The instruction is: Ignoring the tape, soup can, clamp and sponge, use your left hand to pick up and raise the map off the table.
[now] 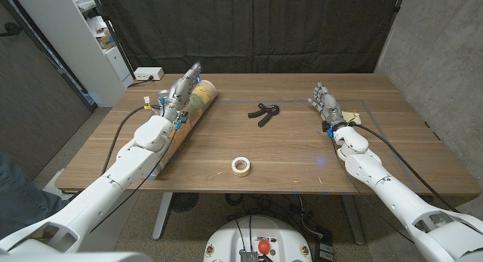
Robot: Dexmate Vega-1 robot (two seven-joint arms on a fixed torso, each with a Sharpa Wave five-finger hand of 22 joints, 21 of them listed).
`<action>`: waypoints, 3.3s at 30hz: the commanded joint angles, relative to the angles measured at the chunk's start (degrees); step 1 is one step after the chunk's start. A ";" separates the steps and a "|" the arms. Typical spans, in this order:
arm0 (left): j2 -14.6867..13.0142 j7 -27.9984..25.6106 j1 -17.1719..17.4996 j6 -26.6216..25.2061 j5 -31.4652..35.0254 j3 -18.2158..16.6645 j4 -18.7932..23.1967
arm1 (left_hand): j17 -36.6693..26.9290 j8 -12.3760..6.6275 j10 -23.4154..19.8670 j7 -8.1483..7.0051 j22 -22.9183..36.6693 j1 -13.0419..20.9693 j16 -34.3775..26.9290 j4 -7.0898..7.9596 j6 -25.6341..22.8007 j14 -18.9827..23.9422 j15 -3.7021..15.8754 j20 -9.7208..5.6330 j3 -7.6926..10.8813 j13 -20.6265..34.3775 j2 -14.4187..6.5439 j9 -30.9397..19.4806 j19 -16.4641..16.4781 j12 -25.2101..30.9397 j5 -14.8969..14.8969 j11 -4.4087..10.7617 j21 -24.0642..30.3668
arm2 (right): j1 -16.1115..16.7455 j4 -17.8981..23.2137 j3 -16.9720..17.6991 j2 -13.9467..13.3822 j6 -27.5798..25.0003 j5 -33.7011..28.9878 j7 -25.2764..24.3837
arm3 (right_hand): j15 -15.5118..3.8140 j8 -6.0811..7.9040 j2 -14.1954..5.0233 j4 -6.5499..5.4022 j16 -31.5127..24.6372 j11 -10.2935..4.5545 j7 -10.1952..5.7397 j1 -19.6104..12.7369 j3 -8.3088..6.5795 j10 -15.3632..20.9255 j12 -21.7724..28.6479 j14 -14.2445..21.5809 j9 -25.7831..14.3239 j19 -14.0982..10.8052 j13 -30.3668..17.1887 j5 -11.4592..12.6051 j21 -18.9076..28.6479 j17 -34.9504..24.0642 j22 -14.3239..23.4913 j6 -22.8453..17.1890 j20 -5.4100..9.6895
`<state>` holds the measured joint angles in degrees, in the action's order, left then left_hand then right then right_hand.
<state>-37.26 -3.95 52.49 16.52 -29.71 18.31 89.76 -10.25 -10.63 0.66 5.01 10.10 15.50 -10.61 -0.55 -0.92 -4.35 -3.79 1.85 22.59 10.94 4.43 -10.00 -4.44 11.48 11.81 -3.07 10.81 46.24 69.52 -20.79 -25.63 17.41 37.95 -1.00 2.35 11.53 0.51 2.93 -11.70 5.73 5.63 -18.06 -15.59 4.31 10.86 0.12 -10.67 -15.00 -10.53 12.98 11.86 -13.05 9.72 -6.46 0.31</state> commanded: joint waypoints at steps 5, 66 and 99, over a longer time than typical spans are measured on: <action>-0.52 -0.64 1.61 1.82 0.50 -1.30 1.80 | -0.11 -0.40 -0.73 0.19 0.24 0.24 -0.36 -0.55 -0.78 0.54 -0.29 0.21 0.17 0.08 -0.66 -0.24 -0.50 0.63 -0.29 -0.33 0.19 | -0.16 0.03 0.24 0.50 -0.47 0.38 -0.90 | 0.29 0.19 -0.77 0.29 -0.49 0.07 0.11 -0.05 0.11 0.51 0.61 0.69 -0.20 -0.96 -0.21 0.21 -0.03 0.08 0.17 -0.81 0.01; -1.75 -3.67 7.65 5.60 0.92 -7.42 5.09 | -0.12 -0.73 -2.80 -0.08 0.33 0.62 -0.60 -1.40 -3.14 2.30 0.13 0.38 0.07 0.11 -1.40 -0.29 -0.39 1.19 -0.93 0.07 0.59 | 0.45 2.05 0.79 0.48 -0.17 1.61 -0.18 | 0.33 0.36 -1.23 0.71 -0.76 0.32 0.11 -0.13 0.55 2.19 0.89 1.70 -0.22 -1.89 -0.24 0.03 -0.14 0.29 0.19 -2.36 -0.21; -3.44 -6.57 10.41 4.97 3.77 -10.65 6.79 | -0.13 -0.88 -3.92 -0.25 0.37 1.05 -0.79 -1.99 -4.51 3.59 0.21 0.46 0.15 0.13 -1.88 -0.32 0.72 1.41 -1.00 0.32 1.05 | -0.07 0.62 0.79 1.29 0.61 2.12 0.80 | 0.20 0.18 -1.60 0.85 -0.64 0.22 0.03 -0.15 0.73 2.02 0.64 1.54 -0.22 -1.84 -0.26 -0.08 -0.33 0.33 0.18 -2.39 -0.12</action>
<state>-40.31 -9.66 61.85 21.50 -26.94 8.63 96.32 -10.25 -11.25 -2.84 4.68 10.25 16.18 -10.83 -2.16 -4.97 -1.22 -3.58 2.28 22.56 10.94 3.15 -10.00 -3.77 12.53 10.96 -2.86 11.26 46.33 70.68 -20.03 -24.68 17.24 40.06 -0.42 2.76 11.53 -0.47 3.64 -12.13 6.03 5.83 -18.14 -14.88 6.04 11.31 1.75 -10.78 -16.64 -10.52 12.98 11.63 -12.80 9.72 -8.30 0.11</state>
